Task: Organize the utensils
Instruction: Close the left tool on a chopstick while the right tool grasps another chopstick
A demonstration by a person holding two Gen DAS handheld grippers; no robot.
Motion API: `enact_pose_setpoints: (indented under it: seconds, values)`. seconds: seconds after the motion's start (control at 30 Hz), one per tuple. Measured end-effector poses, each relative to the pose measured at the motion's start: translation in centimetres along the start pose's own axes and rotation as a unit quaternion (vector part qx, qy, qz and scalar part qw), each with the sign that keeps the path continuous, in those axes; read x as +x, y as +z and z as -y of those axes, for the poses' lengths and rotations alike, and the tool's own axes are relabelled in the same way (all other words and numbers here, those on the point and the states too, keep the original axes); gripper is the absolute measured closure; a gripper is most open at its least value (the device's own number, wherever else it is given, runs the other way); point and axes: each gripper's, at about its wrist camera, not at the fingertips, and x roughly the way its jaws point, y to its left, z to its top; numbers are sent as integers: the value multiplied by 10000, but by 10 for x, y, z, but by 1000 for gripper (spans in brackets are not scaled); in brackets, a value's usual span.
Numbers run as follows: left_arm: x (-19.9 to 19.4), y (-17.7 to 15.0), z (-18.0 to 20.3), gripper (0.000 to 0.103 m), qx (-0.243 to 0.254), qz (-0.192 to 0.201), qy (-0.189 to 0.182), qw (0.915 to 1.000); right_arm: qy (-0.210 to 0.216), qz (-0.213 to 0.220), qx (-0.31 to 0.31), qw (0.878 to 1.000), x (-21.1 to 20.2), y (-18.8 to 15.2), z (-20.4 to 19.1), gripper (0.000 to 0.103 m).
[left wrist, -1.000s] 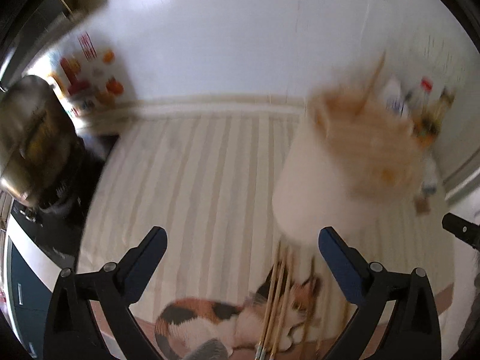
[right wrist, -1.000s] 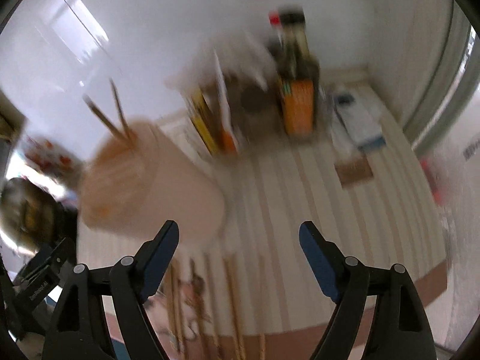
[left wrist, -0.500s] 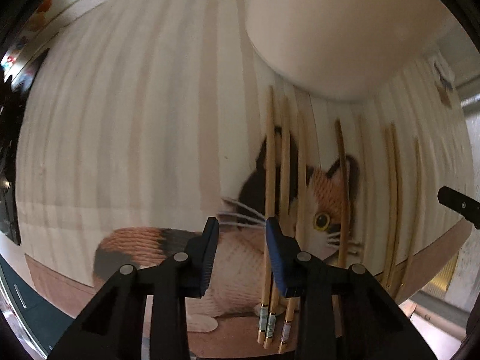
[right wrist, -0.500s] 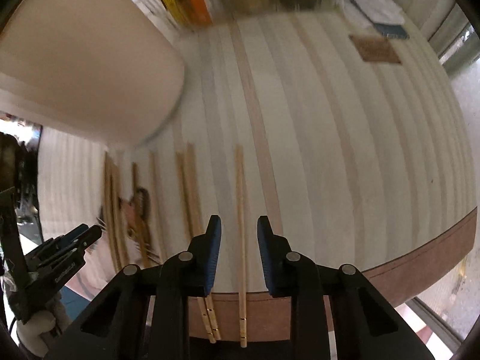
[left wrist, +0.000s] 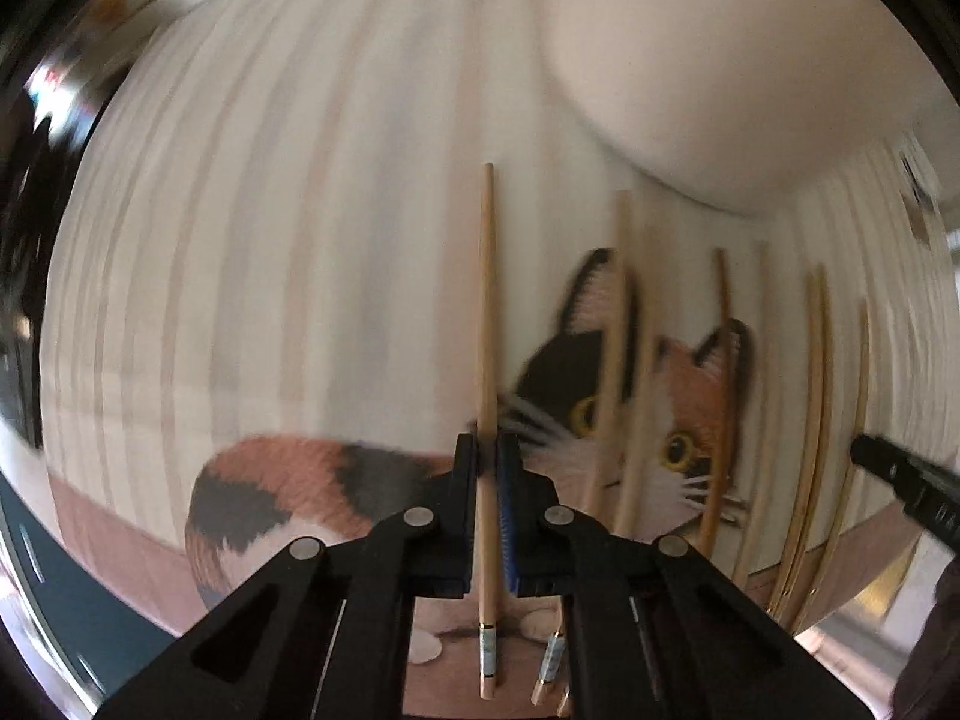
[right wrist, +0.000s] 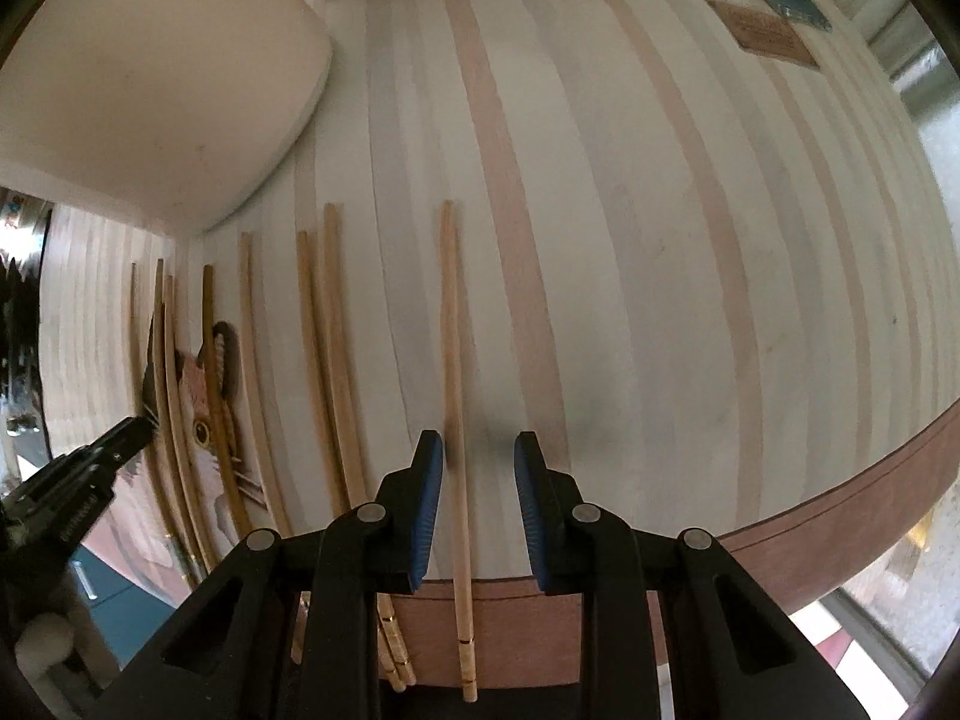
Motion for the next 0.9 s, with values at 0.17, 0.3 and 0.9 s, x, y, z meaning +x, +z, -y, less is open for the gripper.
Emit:
enact_pose_setpoints:
  seconds: [0.17, 0.3, 0.9]
  values:
    - [0, -8, -17, 99, -218, -53, -60, 9997, -573, 54, -428, 9974, 3, -7, -17, 94]
    - [-1, -12, -15, 99, -115, -1, 47, 9999, -749, 70, -542, 9957, 5, -11, -14, 96]
    - [4, -17, 16, 98, 313, -129, 182, 9993, -990, -360, -745, 9916, 14, -2, -13, 94]
